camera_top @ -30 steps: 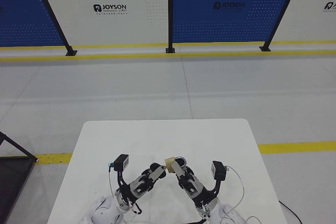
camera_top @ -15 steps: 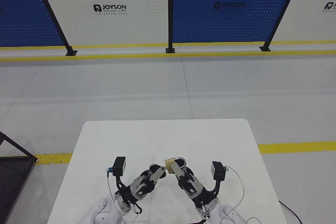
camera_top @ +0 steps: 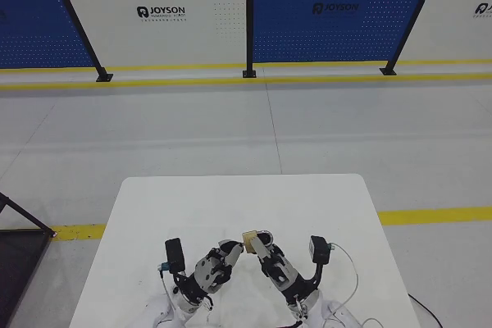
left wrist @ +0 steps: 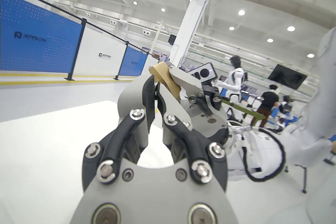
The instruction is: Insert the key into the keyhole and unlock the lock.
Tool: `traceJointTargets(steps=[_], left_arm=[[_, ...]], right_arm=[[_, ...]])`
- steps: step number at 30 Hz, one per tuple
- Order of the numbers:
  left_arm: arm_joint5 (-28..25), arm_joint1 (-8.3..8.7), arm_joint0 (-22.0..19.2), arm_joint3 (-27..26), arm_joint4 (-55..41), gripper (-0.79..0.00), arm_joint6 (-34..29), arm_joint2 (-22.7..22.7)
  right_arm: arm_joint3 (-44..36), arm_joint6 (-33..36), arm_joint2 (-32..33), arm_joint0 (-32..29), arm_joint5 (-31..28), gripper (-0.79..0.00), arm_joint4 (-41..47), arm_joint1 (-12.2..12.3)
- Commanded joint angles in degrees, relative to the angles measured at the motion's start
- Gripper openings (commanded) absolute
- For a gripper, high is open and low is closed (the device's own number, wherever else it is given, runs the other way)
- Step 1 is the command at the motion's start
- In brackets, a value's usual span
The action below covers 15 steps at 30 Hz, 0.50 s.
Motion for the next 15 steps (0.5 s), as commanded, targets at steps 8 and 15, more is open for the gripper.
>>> traceJointTargets(steps=[8, 15], left_arm=[[7.99, -0.05, -0.98, 2.28, 13.60, -0.785, 12.15, 1.48], [16.91, -0.05, -1.94, 3.59, 21.00, -0.785, 17.25, 2.09]], right_arm=[[-0.20, 0.31, 0.14, 0.03, 0.29, -0.785, 0.51, 0.07], [-0.38, 0.60, 0.25, -0.11, 0.23, -0.785, 1.00, 0.15]])
